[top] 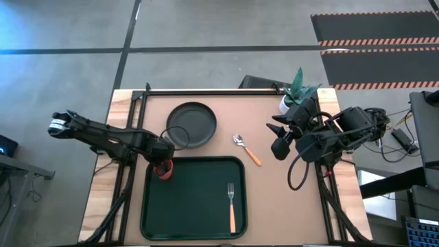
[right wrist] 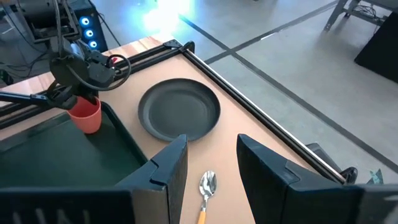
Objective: Pick and place plate/cup/fork/spoon on tray
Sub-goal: Move the orange cup to the top left of the black tray
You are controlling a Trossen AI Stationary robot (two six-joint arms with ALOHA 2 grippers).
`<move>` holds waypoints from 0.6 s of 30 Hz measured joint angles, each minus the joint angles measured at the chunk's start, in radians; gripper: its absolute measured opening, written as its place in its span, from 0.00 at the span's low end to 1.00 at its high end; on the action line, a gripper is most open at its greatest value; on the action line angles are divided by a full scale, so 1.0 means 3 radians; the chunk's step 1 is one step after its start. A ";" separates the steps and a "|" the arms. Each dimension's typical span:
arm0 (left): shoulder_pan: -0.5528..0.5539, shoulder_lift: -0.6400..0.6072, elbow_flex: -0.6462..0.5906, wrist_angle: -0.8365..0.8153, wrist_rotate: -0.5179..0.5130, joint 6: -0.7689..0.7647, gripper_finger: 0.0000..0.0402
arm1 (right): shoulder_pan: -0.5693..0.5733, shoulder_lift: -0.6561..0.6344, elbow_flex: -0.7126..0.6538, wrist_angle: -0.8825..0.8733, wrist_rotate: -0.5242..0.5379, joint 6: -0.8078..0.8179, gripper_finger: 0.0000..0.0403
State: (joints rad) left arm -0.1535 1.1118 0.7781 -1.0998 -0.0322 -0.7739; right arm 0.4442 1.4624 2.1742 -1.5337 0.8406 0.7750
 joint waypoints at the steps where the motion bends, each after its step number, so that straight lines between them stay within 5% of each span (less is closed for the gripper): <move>1: 0.0000 0.0000 0.0001 0.0004 -0.0025 0.0002 0.00 | 0.0000 0.0000 0.0000 0.0001 0.0000 0.0000 0.32; 18: 0.0000 0.0006 0.0001 0.0153 0.0030 -0.0016 0.06 | 0.0000 0.0000 0.0000 0.0008 0.0000 0.0008 0.32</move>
State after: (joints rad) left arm -0.1535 1.1137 0.7783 -1.0538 -0.0231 -0.7788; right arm 0.4442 1.4624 2.1742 -1.5314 0.8406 0.7773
